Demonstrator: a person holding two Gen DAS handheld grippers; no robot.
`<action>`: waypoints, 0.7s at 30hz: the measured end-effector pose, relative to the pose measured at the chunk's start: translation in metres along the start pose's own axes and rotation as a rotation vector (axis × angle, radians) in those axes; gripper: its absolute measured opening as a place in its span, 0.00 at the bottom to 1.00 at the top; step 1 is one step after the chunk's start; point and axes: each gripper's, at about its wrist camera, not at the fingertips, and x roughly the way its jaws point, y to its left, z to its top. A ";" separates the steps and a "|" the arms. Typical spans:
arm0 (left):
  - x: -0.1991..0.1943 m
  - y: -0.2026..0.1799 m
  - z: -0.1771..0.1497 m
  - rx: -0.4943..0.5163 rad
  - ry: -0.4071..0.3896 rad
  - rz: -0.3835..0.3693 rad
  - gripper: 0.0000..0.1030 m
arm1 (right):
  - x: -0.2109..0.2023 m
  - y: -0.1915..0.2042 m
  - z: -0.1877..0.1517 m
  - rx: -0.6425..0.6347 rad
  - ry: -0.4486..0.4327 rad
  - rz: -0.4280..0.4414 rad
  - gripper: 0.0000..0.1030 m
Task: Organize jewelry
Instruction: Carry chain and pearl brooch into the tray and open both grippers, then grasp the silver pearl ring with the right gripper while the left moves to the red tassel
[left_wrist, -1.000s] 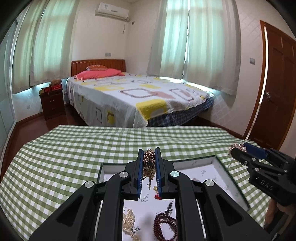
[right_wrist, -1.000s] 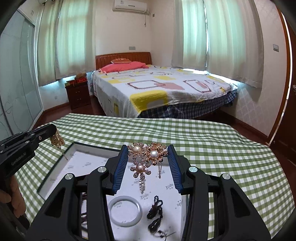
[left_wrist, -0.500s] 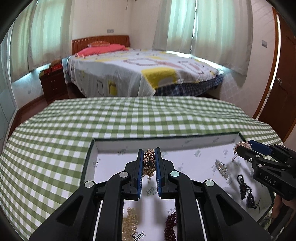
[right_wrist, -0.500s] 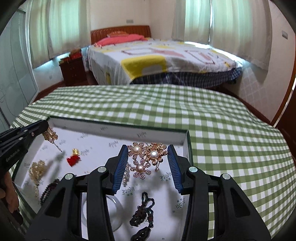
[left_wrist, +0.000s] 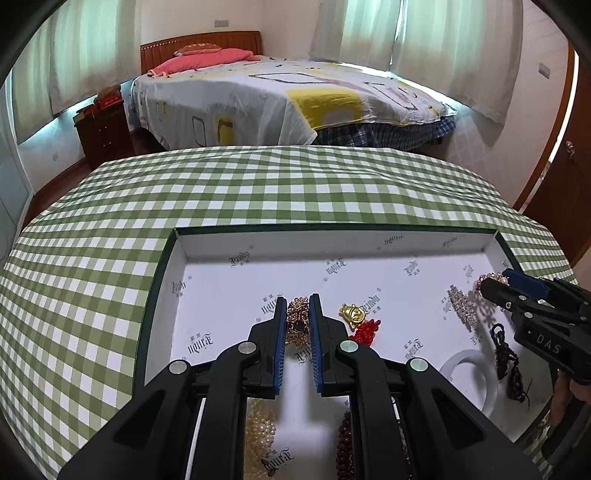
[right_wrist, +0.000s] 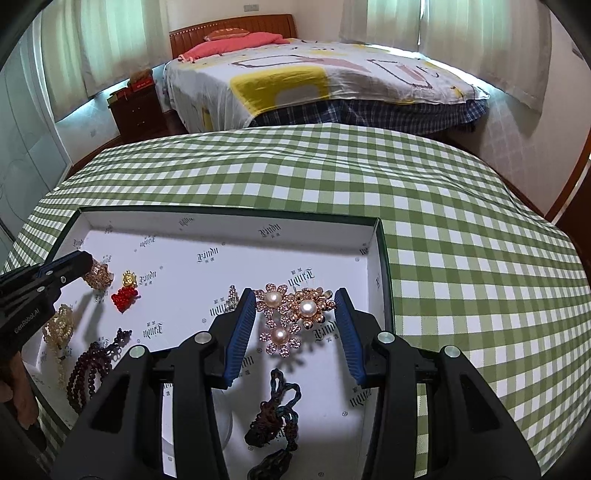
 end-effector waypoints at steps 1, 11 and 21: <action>0.000 0.000 -0.001 0.002 0.001 0.001 0.12 | 0.000 0.000 0.000 0.003 0.002 0.000 0.42; -0.004 -0.003 -0.001 0.013 -0.019 0.007 0.23 | -0.002 -0.003 -0.002 0.012 -0.010 0.000 0.45; -0.008 -0.005 0.000 0.018 -0.044 0.008 0.48 | -0.009 -0.004 -0.002 0.015 -0.046 -0.001 0.52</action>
